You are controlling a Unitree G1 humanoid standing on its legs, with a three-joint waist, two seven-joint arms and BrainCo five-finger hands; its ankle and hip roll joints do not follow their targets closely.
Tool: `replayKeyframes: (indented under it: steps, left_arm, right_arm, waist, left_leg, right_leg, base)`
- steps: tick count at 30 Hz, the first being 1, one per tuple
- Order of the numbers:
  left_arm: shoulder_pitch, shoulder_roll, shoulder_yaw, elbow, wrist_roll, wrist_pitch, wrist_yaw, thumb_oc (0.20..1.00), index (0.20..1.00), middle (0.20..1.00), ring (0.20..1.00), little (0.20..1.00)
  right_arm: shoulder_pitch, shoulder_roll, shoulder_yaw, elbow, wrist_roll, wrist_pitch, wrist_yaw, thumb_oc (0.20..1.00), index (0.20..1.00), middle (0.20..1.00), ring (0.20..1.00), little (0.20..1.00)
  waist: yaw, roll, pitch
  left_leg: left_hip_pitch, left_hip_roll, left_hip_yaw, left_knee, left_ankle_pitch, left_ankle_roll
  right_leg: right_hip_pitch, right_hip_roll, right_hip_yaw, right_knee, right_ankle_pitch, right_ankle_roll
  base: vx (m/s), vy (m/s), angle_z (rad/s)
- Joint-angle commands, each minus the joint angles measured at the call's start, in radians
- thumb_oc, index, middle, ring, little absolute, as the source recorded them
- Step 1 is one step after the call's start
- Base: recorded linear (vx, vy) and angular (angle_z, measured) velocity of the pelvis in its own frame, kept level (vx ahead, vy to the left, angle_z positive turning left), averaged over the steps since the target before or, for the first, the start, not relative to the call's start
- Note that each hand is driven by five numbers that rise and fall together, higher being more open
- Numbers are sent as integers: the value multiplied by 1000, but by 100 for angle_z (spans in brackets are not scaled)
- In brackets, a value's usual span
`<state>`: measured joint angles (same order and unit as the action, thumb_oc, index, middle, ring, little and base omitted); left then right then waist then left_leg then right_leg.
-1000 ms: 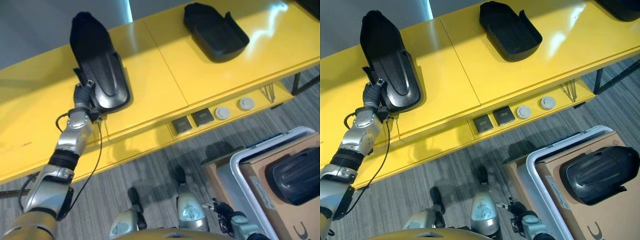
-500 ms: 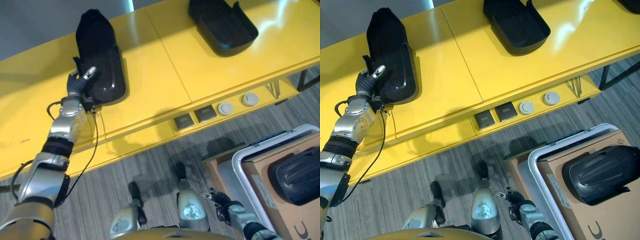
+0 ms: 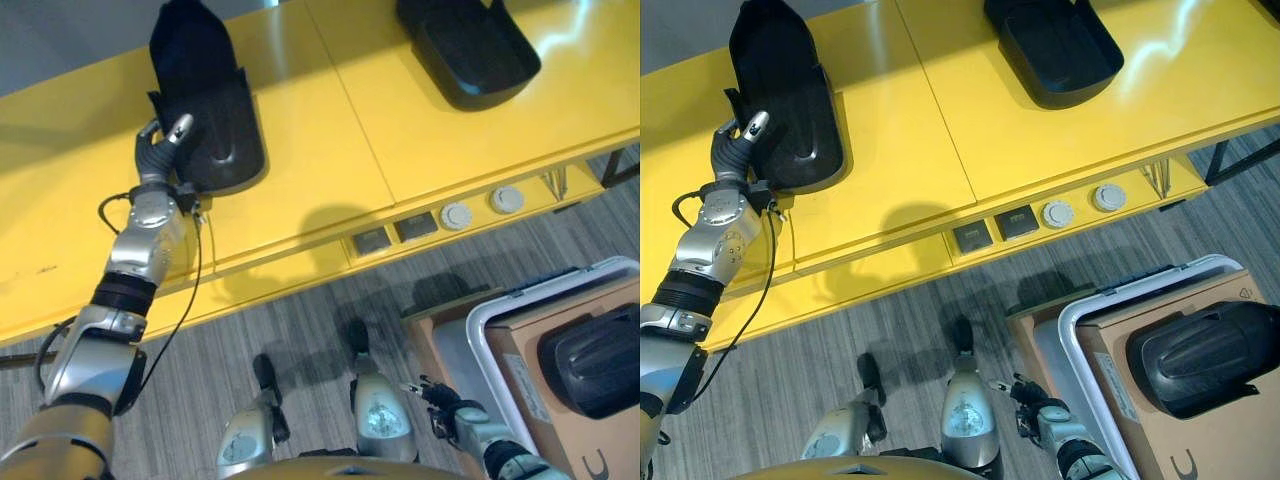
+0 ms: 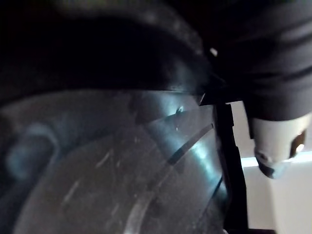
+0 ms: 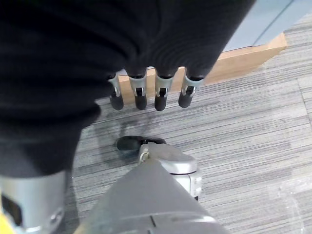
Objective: Move parts from the plastic box to the shelf.
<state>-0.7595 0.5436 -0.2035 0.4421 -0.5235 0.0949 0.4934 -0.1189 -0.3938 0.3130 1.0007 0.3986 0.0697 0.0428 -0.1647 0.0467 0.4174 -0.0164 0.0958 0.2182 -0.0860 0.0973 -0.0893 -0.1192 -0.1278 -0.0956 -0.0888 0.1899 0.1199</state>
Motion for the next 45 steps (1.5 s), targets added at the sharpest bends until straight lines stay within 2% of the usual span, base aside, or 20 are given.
replayKeyframes:
  steps: [1,3,6,13,19,22,25,28,30,33,35,36,37,38,39,40,43,45]
  left_arm:
    - [-51,58,-22,48,98,64,52,1000,1000,1000,1000,1000]
    - [-74,72,-38,34,90,101,42,1000,1000,1000,1000,1000]
    - [-84,78,-47,26,98,120,40,1000,1000,1000,1000,1000]
    - [-103,127,-73,40,194,216,9,1000,1000,1000,1000,1000]
    - [-114,180,-99,54,223,299,-100,1000,1000,1000,1000,1000]
    - [-110,189,-100,57,206,330,-122,1000,1000,1000,1000,1000]
    - [-106,201,-104,70,202,346,-136,1000,1000,1000,1000,1000]
    - [-105,223,-110,85,194,341,-206,1000,1000,1000,1000,1000]
    - [-103,230,-114,70,121,253,-211,1000,1000,1000,1000,1000]
    - [-85,230,-67,-26,-21,75,-187,1000,1000,1000,1000,1000]
    - [-58,224,-25,-108,-64,-26,-197,1000,1000,1000,1000,1000]
    - [-40,220,-2,-168,-123,-96,-238,1000,1000,1000,1000,1000]
    - [18,197,57,-313,-111,-156,-313,1000,1000,1000,1000,1000]
    - [51,186,75,-382,-62,-176,-334,1000,1000,1000,1000,1000]
    - [85,175,91,-437,-37,-161,-333,1000,1000,1000,1000,1000]
    - [207,127,127,-539,22,-161,-385,200,200,200,200,200]
    - [374,63,164,-607,45,-172,-466,200,200,200,200,200]
    - [481,22,165,-611,61,-206,-511,200,200,200,200,200]
  right_arm:
    - [-29,18,39,25,54,-10,0,1000,1000,1000,1000,1000]
    - [-34,21,38,28,67,-2,1,1000,1000,1000,1000,1000]
    - [-33,25,32,30,68,4,1,1000,1000,1000,1000,1000]
    - [-9,30,28,40,55,15,10,1000,1000,1000,1000,1000]
    - [12,28,7,66,56,10,20,1000,1000,1000,1000,1000]
    - [21,28,-3,76,53,13,23,1000,1000,1000,1000,1000]
    - [30,31,-8,78,45,19,26,1000,1000,1000,1000,1000]
    - [47,36,-15,90,39,13,26,1000,1000,1000,1000,1000]
    - [52,42,-23,114,35,2,27,1000,1000,1000,1000,1000]
    - [66,57,-41,139,17,-9,21,1000,1000,1000,1000,1000]
    - [76,64,-47,144,12,-5,17,1000,1000,1000,1000,1000]
    - [82,69,-51,149,8,-6,14,1000,1000,1000,1000,1000]
    - [87,78,-66,157,-3,4,13,1000,1000,1000,1000,1000]
    - [89,82,-70,160,-10,9,12,1000,1000,1000,1000,1000]
    - [94,85,-72,160,-14,9,10,1000,1000,1000,1000,1000]
    - [113,106,-86,161,-22,-2,-4,1000,1000,1000,1000,1000]
    - [150,123,-106,159,-40,-10,-14,1000,1000,1000,1000,1000]
    - [175,123,-124,161,-56,-11,-2,1000,1000,1000,1000,1000]
  waist:
    - [5,-6,22]
    - [8,-6,20]
    - [7,-4,19]
    - [1,1,-5]
    - [-1,9,-34]
    - [2,14,-53]
    - [4,16,-71]
    - [8,20,-98]
    - [15,24,-122]
    - [27,24,-158]
    - [36,23,-178]
    - [42,20,-186]
    - [57,13,-206]
    - [64,9,-212]
    - [66,7,-216]
    - [84,-5,-224]
    - [99,-17,-233]
    - [111,-23,-231]
  left_leg:
    - [-46,-9,-26,-1,-34,11]
    - [-45,-10,-30,-1,-36,12]
    - [-41,-11,-32,-1,-37,12]
    - [-23,-12,-26,-1,-41,12]
    - [2,-10,-21,-1,-42,11]
    - [18,-11,-20,-1,-46,10]
    - [29,-12,-18,-1,-47,10]
    - [45,-14,-13,-1,-52,13]
    - [59,-14,-10,-1,-58,12]
    - [84,-13,-5,-1,-66,11]
    - [95,-11,-5,-1,-70,12]
    - [106,-10,-4,-1,-75,12]
    - [109,-7,-7,-1,-74,10]
    - [113,-5,-8,-1,-76,10]
    - [116,-4,-9,-1,-78,11]
    - [126,0,-14,-1,-85,14]
    - [133,2,-21,-1,-94,22]
    - [132,2,-30,-1,-98,24]
  right_leg:
    - [38,39,-3,2,-113,-30]
    - [39,38,-6,2,-113,-29]
    - [42,39,-7,2,-113,-29]
    - [60,38,-6,2,-116,-26]
    - [87,38,-10,2,-121,-24]
    - [105,37,-15,2,-127,-22]
    - [119,37,-20,2,-129,-20]
    - [138,37,-26,2,-136,-20]
    - [155,36,-33,2,-143,-18]
    - [181,35,-44,2,-152,-15]
    - [196,35,-49,2,-156,-15]
    - [207,34,-53,2,-161,-16]
    - [215,33,-60,2,-161,-17]
    - [220,32,-64,2,-163,-18]
    - [225,32,-67,2,-165,-19]
    - [238,32,-76,2,-171,-20]
    - [251,33,-82,2,-179,-21]
    - [256,33,-87,2,-183,-20]
  base:
    - [0,0,0]
    - [0,0,0]
    - [0,0,0]
    - [16,2,0]
    - [32,3,-1]
    - [56,-1,1]
    - [48,-11,4]
    - [44,-22,11]
    - [23,-19,6]
    - [46,-10,3]
    - [59,-11,5]
    - [63,-20,0]
    - [49,-17,-1]
    - [31,-16,-5]
    - [39,-24,-1]
    - [51,-27,3]
    - [52,-12,10]
    - [39,9,17]
